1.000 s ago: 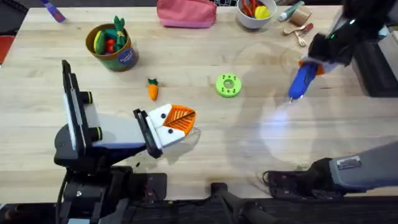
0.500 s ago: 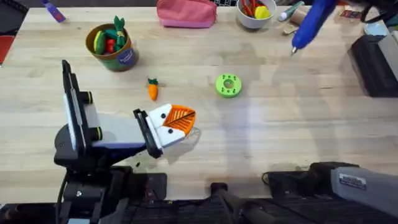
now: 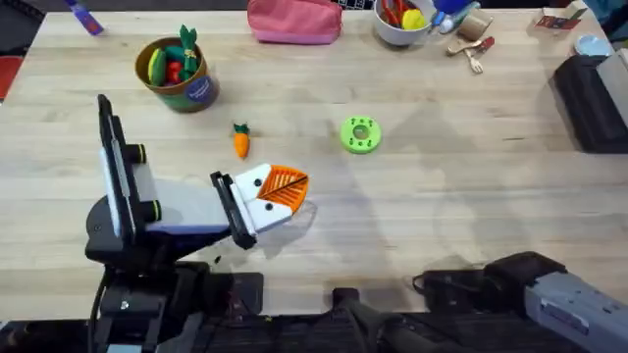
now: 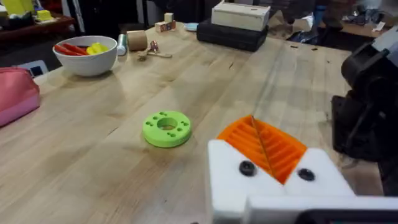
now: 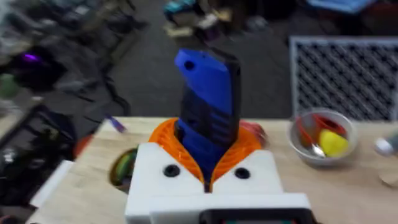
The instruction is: Pick up the gripper from the table and insert it into the empty holder that is missing its gripper. Then pick up a screw, insert it into the mounting hole, and use the screwdriver to tighten it. Finally, clean up the table by picking up the vegetable and placing it into the bucket.
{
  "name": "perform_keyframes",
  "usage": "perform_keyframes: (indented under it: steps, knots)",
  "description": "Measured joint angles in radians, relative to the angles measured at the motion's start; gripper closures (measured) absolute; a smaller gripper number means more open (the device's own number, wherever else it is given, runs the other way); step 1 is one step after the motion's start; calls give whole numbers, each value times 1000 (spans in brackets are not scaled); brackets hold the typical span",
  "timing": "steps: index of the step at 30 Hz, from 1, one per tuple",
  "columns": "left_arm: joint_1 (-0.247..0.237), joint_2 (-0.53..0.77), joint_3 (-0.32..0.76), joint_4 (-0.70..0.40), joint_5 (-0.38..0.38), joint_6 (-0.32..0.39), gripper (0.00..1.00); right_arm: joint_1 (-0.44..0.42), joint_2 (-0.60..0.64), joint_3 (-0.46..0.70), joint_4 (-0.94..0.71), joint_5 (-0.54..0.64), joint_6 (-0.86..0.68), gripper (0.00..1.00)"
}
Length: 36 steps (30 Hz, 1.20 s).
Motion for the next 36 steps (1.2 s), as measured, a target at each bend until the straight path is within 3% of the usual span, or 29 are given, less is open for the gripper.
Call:
perform_keyframes:
  steps: [6, 12, 24, 31, 36]
  knots:
    - [0, 0, 0, 0, 0, 0, 993, 127, -115, -199, 304, -13, 40, 980]
    - [0, 0, 0, 0, 0, 0, 993, 227, -75, -364, 586, -78, 68, 980]
    - [0, 0, 0, 0, 0, 0, 993, 269, 217, -378, 1183, -584, 112, 980]
    - [0, 0, 0, 0, 0, 0, 993, 340, 276, -378, 1228, -755, 110, 980]
    - [0, 0, 0, 0, 2, 0, 993, 397, 276, -382, 1238, -804, 59, 980]
